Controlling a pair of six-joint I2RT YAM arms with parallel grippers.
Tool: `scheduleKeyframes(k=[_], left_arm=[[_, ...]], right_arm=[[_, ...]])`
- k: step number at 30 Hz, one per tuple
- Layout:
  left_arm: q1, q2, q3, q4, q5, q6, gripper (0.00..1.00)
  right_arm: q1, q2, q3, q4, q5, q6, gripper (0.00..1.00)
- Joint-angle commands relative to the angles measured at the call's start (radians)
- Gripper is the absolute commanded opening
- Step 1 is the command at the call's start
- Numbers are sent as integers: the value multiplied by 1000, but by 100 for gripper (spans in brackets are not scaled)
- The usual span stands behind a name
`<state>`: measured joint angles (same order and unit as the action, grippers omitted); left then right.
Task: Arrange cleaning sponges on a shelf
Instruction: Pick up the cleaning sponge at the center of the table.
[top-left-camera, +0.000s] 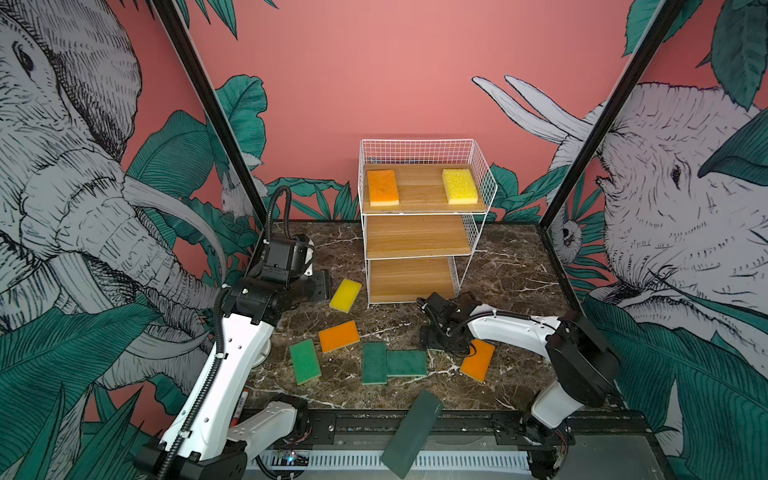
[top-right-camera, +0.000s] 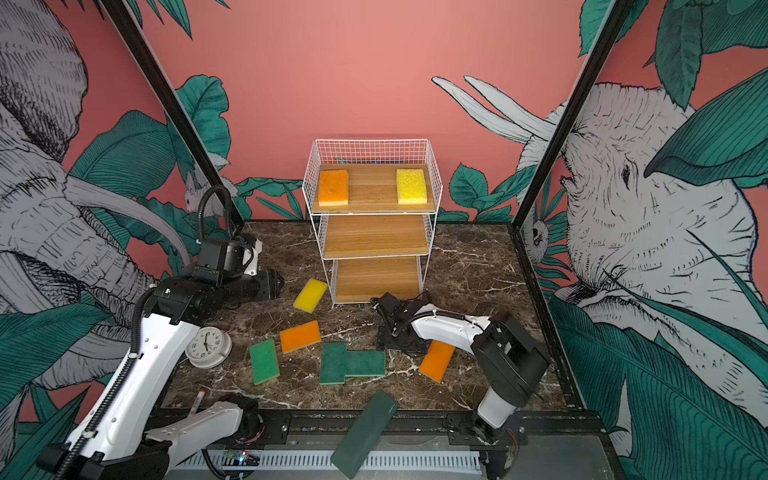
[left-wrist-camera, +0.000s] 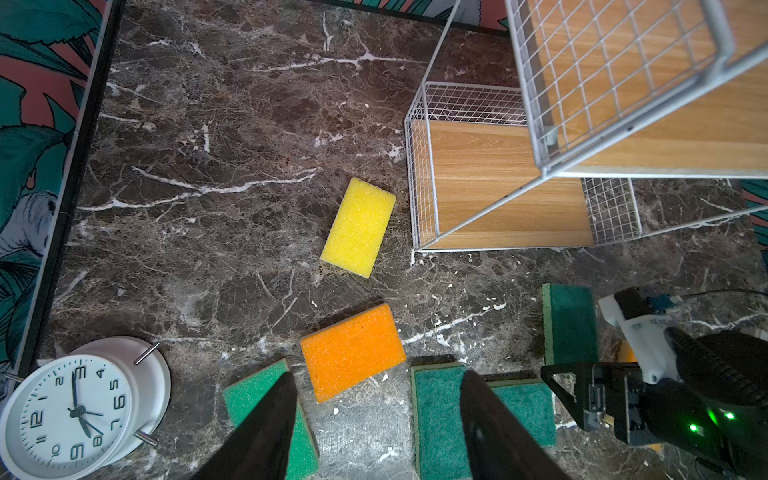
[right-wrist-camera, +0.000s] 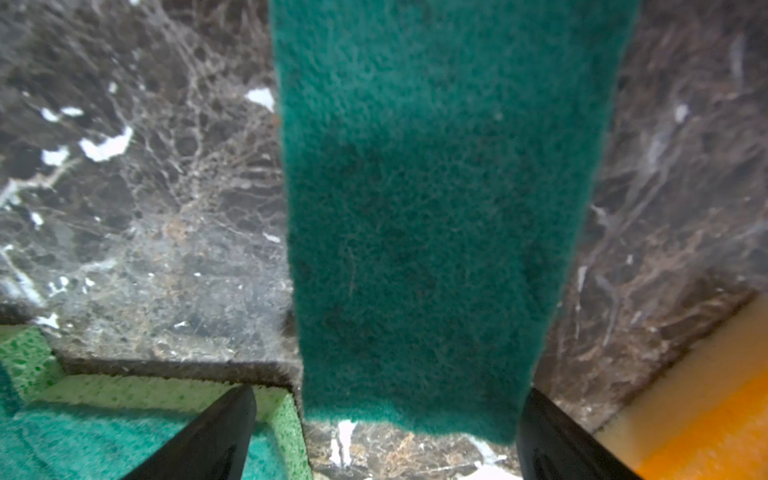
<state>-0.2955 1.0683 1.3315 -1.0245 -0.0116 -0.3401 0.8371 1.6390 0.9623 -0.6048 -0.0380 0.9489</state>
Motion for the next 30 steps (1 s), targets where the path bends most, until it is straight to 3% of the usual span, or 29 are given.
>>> scheduleKeyframes(k=[1,20,30], left_arm=[[6,-16,-9,7,10,1,64],[7,-5,-17,29,33,-21,63],[7,-4,1,37,48,-33,62]], right_arm=[[-8,8,18,-14,10,-10,98],[-52,24,-9,8,-16,-21,88],[-53,48,-8,15,-45,-30,72]])
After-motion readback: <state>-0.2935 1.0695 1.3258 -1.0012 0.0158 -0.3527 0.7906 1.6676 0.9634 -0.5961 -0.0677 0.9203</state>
